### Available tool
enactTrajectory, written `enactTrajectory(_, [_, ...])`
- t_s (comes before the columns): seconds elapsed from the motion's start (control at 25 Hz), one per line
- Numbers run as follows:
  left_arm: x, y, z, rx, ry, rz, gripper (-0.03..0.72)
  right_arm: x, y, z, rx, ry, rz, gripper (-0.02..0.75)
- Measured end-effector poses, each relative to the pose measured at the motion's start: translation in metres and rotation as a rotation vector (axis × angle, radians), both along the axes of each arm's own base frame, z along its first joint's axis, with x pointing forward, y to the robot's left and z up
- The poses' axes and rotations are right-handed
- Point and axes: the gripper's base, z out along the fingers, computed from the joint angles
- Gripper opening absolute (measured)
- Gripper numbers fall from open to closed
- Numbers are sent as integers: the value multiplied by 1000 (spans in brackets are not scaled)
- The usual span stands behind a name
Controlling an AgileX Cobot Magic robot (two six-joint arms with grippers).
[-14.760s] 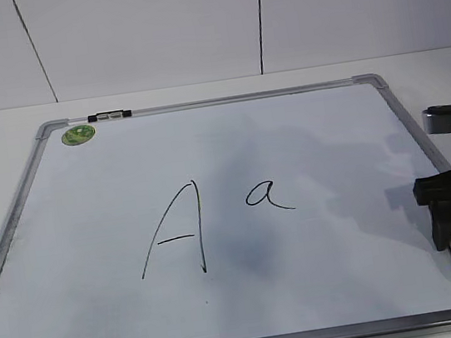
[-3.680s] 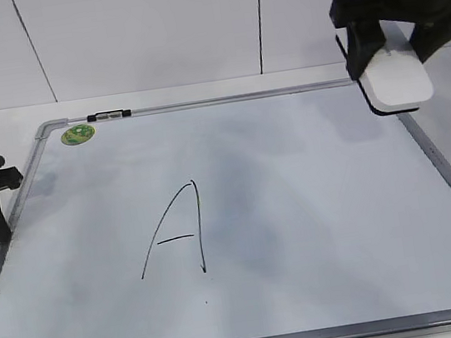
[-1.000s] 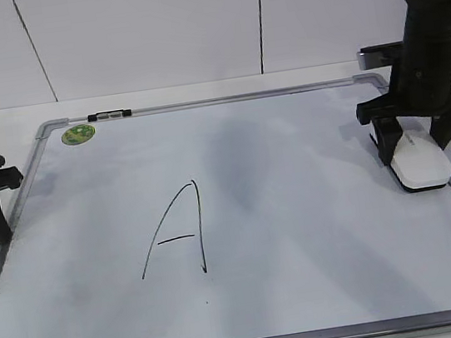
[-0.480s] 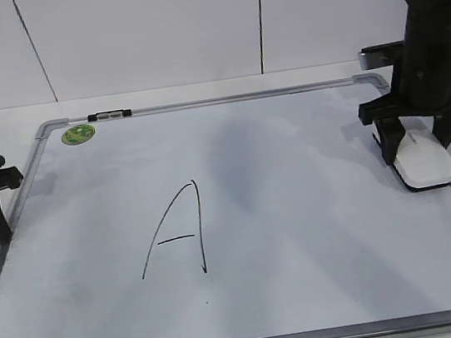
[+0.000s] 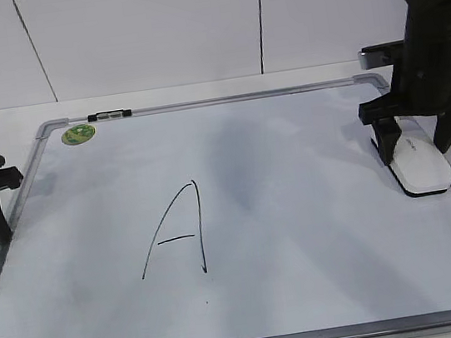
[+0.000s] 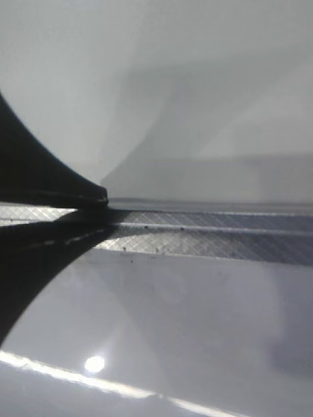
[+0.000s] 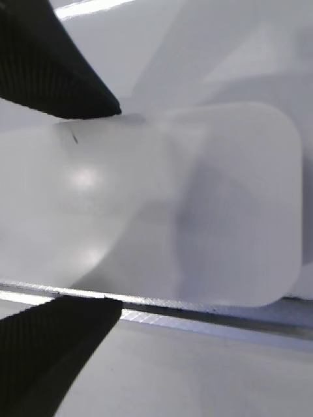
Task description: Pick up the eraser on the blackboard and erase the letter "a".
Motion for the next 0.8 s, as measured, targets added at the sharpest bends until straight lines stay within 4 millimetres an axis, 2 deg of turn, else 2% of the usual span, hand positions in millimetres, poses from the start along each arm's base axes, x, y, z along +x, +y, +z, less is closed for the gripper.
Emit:
enactTrajectory(0.28, [0, 0, 0, 0, 0, 0, 18, 0, 0, -3, -1, 8, 0, 664])
enactTrajectory(0.4, [-1, 0, 0, -1, 6, -1, 43, 0, 0, -3, -1, 8, 0, 664])
enactTrajectory(0.52, [-1, 0, 0, 0, 10, -3, 112, 0, 0, -3, -1, 8, 0, 664])
enactTrajectory(0.64, [1, 1, 1, 8, 20, -13, 213, 0, 0, -3, -1, 8, 0, 664])
enactTrajectory(0.72, [5, 1, 5, 12, 25, -22, 282, 0, 0, -3, -1, 8, 0, 664])
enactTrajectory(0.8, [9, 1, 13, 14, 17, -29, 317, 0, 0, -3, -1, 8, 0, 664])
